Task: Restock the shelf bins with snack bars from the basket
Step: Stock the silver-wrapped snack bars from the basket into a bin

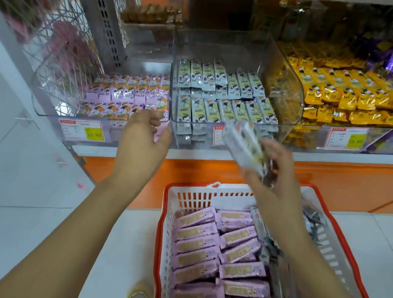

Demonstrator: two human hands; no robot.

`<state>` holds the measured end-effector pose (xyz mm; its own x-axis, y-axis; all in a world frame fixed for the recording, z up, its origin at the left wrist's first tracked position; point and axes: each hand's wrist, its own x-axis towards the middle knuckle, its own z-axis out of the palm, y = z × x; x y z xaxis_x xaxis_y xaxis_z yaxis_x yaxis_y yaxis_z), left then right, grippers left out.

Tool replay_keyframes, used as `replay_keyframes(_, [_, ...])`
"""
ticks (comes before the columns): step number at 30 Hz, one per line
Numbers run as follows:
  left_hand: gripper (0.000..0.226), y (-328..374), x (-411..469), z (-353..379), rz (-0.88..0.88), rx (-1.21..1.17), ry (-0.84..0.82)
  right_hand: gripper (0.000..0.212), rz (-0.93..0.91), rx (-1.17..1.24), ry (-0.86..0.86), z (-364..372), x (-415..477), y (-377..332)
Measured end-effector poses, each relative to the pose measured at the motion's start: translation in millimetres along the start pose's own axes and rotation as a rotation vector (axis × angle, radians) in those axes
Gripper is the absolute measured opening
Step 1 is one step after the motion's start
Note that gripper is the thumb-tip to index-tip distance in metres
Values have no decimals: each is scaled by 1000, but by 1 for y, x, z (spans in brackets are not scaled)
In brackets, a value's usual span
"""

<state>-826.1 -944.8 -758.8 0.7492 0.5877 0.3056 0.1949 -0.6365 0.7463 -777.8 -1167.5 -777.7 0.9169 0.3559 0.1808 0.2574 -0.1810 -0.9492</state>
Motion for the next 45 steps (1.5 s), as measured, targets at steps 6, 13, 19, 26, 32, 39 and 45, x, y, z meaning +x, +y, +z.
replay_keyframes(6, [43, 9, 13, 3, -8, 58, -12, 38, -84, -230, 119, 3, 112, -48])
replay_keyframes(13, [41, 12, 16, 3, 6, 81, -41, 40, 158, -618, 132, 35, 249, -7])
replay_keyframes(19, [43, 9, 16, 2, 33, 92, -63, 52, 232, -721, 28, 56, 275, 10])
replay_keyframes(26, [44, 9, 14, 3, 48, 86, -68, 54, 138, -618, -104, 53, 254, 1])
replay_keyframes(32, [26, 13, 0, 5, 73, -26, 0, 27, -228, -579, 80, 22, 175, -23])
replay_keyframes(39, [31, 9, -42, 26, 163, 149, -432, 43, -264, -594, -24, -23, 55, 23])
replay_keyframes(45, [26, -31, -77, 54, 105, 458, -900, 27, 251, -894, -253, -39, -1, 173])
